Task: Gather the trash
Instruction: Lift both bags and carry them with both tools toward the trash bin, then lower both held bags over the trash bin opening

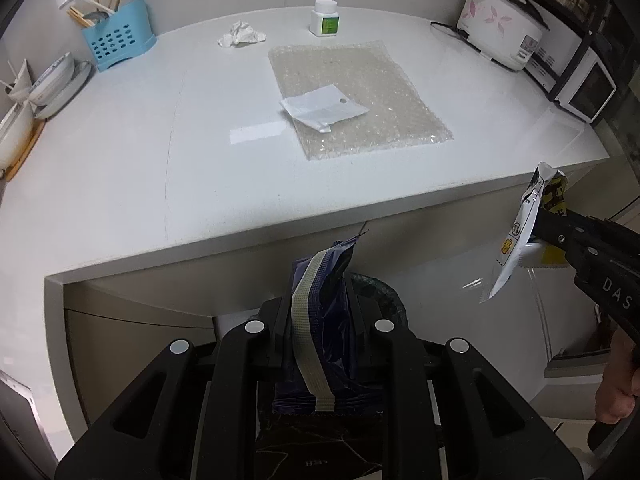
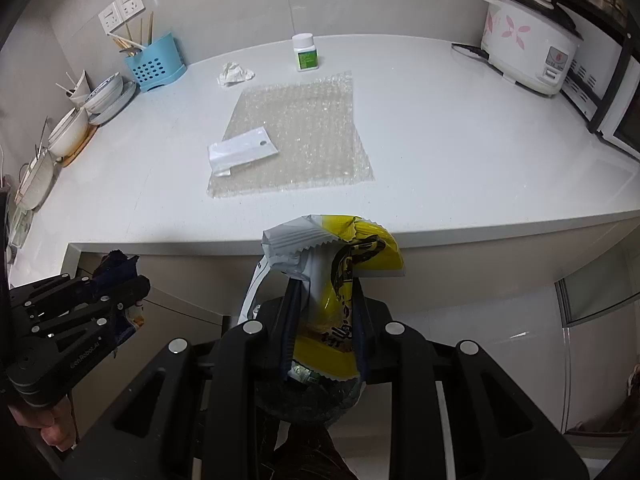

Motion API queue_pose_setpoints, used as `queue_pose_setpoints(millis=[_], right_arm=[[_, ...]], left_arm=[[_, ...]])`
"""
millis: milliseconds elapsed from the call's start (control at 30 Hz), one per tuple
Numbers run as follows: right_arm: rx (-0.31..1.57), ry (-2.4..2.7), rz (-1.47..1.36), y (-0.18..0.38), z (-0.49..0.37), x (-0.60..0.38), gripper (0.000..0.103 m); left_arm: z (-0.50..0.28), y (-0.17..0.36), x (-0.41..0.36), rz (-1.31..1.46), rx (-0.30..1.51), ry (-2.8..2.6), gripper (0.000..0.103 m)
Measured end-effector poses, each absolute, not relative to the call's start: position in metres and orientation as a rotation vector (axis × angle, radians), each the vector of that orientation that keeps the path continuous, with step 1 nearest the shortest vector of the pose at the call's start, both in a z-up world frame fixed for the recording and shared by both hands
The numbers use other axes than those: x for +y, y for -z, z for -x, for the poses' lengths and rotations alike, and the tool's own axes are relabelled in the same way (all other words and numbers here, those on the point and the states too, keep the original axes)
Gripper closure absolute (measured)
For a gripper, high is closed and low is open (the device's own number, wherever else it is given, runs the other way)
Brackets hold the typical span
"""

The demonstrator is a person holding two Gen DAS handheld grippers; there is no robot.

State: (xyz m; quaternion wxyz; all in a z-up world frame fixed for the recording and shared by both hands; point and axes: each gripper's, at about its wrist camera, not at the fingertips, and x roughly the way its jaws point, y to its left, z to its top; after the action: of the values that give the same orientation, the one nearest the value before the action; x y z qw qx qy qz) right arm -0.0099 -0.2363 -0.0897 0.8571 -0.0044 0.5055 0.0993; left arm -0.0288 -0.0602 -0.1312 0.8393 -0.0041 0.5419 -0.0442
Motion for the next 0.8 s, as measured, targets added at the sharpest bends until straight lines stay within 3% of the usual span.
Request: queue_pose_setpoints(millis=[800], right_arm=[[1.182, -0.204, 0.09, 0.177, 0.019, -0.223, 0.081]], left_arm=[[0.031, 0.188, -0.054, -0.017, 1.165, 0.094, 0.085]])
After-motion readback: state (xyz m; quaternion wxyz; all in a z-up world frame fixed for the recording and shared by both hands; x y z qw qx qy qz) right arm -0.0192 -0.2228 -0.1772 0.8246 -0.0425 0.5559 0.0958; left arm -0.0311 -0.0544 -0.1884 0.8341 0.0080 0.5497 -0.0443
